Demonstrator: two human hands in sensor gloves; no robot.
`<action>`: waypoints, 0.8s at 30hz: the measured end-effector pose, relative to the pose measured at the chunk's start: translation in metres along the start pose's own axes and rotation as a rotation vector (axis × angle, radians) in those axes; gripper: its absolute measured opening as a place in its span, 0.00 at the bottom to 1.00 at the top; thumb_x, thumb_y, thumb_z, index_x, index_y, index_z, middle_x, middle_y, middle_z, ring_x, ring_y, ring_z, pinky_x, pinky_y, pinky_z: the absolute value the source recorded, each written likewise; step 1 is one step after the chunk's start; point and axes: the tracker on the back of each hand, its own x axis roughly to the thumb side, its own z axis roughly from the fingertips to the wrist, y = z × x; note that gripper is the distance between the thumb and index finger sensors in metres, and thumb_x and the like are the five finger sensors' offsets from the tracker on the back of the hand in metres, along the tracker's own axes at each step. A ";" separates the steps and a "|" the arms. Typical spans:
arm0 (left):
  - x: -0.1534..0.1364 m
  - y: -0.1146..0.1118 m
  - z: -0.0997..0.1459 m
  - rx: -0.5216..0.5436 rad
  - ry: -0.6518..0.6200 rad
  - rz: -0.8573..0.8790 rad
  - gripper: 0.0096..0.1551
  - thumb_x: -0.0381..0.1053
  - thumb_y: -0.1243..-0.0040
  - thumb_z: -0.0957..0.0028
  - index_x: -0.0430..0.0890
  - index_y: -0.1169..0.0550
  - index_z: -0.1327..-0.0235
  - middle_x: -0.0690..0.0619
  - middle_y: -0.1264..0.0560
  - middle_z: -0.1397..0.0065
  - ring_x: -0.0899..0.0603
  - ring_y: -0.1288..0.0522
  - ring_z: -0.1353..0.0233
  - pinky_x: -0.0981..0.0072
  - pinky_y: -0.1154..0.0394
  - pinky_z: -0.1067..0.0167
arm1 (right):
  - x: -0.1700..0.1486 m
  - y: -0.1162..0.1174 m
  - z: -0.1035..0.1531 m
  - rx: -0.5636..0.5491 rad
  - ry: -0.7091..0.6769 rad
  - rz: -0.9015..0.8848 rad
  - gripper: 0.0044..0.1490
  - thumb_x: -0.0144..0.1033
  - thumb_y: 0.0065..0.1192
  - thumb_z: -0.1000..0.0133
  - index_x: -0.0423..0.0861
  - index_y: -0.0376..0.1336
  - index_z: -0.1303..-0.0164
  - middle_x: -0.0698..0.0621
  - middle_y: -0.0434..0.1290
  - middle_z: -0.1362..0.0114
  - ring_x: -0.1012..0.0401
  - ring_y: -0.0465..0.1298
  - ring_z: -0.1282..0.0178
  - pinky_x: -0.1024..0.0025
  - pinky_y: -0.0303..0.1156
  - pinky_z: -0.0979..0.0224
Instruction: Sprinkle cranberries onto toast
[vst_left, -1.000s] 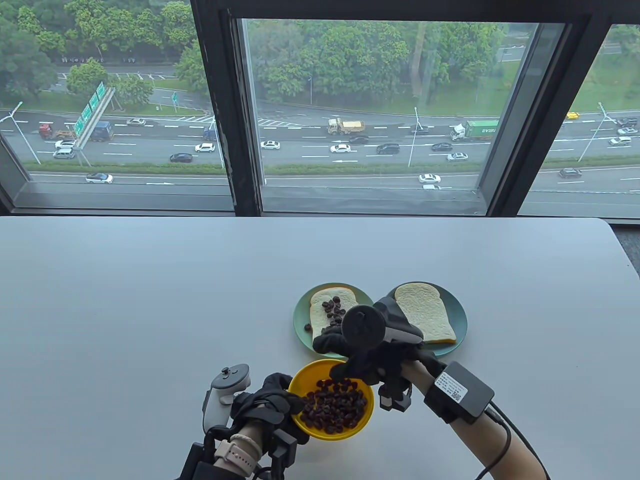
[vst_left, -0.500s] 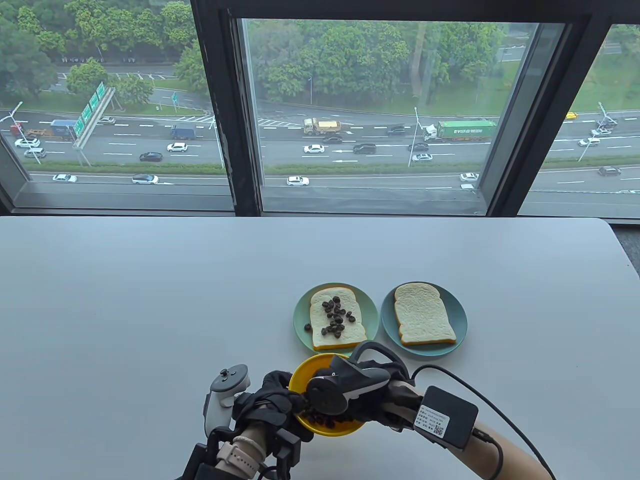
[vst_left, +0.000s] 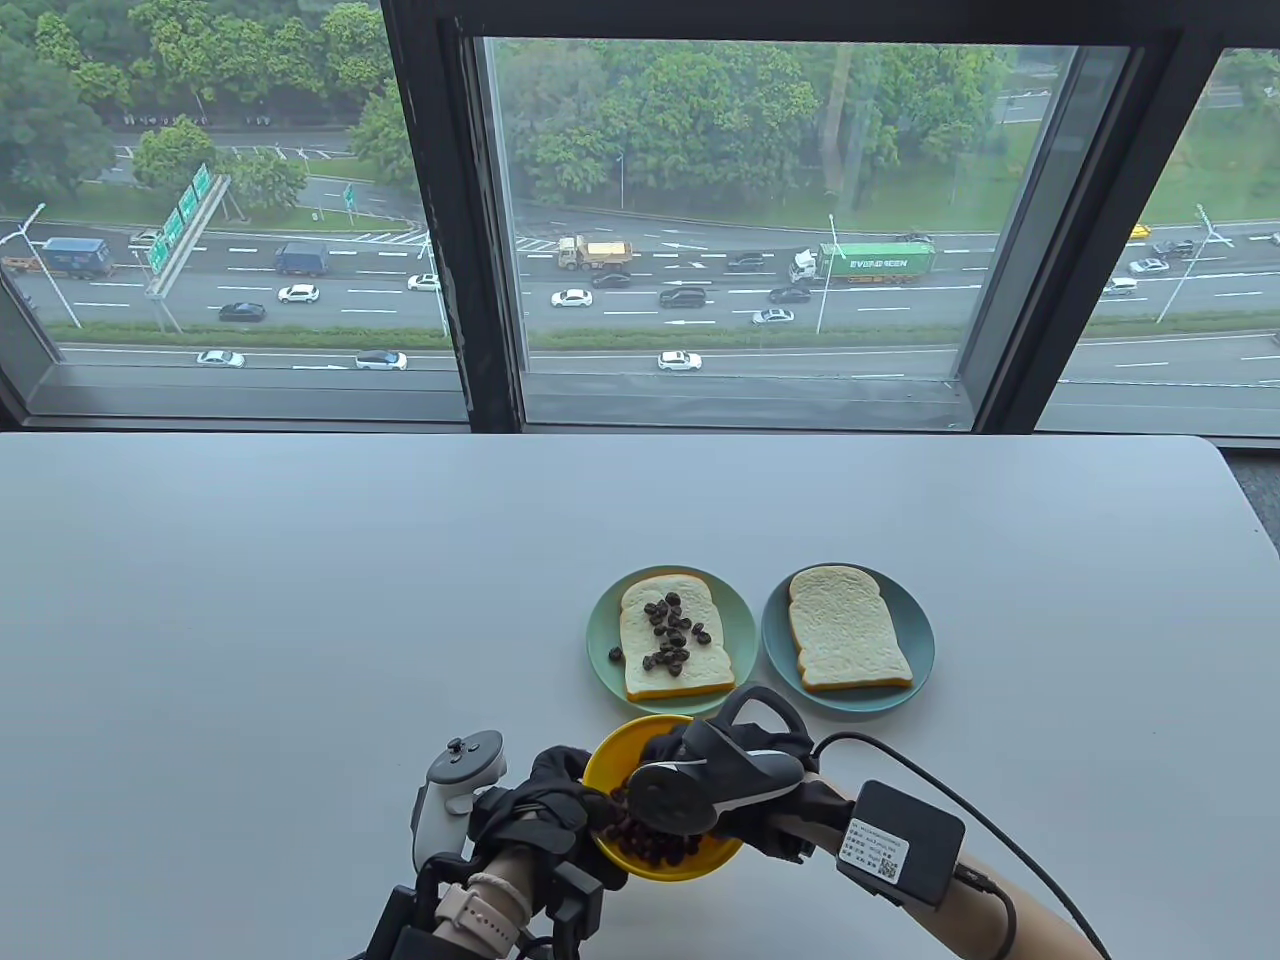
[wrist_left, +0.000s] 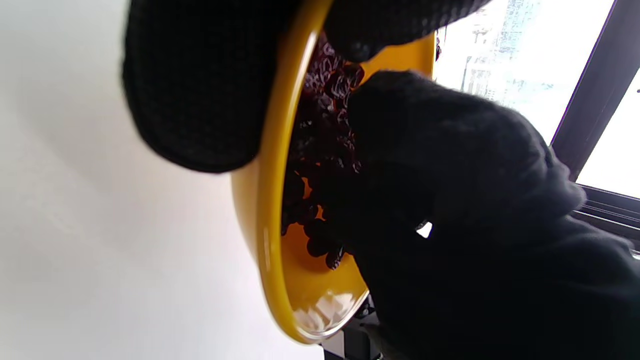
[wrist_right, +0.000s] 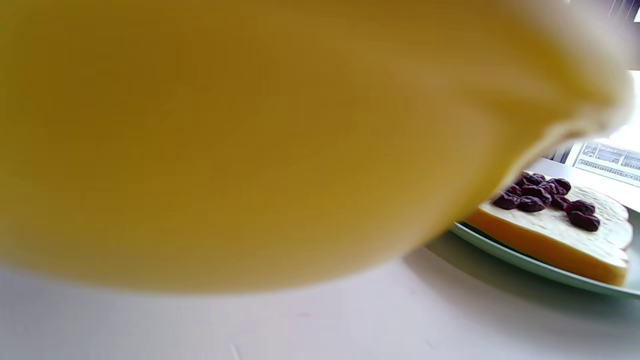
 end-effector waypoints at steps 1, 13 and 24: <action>0.000 0.000 0.000 0.006 0.005 -0.012 0.36 0.41 0.43 0.48 0.53 0.49 0.36 0.41 0.39 0.44 0.39 0.31 0.53 0.60 0.12 0.65 | -0.001 -0.003 0.001 -0.006 0.001 -0.019 0.31 0.41 0.74 0.67 0.63 0.67 0.52 0.57 0.73 0.42 0.62 0.80 0.51 0.85 0.88 0.58; -0.001 -0.003 0.001 -0.008 0.012 -0.056 0.36 0.41 0.43 0.49 0.53 0.49 0.35 0.41 0.39 0.44 0.38 0.31 0.54 0.60 0.12 0.66 | -0.058 -0.032 -0.029 -0.097 0.251 -0.202 0.31 0.41 0.74 0.66 0.63 0.66 0.52 0.57 0.73 0.41 0.62 0.80 0.51 0.85 0.87 0.58; -0.001 -0.005 0.003 -0.032 0.022 -0.056 0.36 0.41 0.43 0.49 0.53 0.48 0.35 0.40 0.38 0.45 0.38 0.30 0.54 0.60 0.12 0.67 | -0.111 0.022 -0.119 0.035 0.528 -0.157 0.31 0.41 0.73 0.66 0.63 0.66 0.51 0.56 0.72 0.41 0.62 0.80 0.50 0.85 0.87 0.57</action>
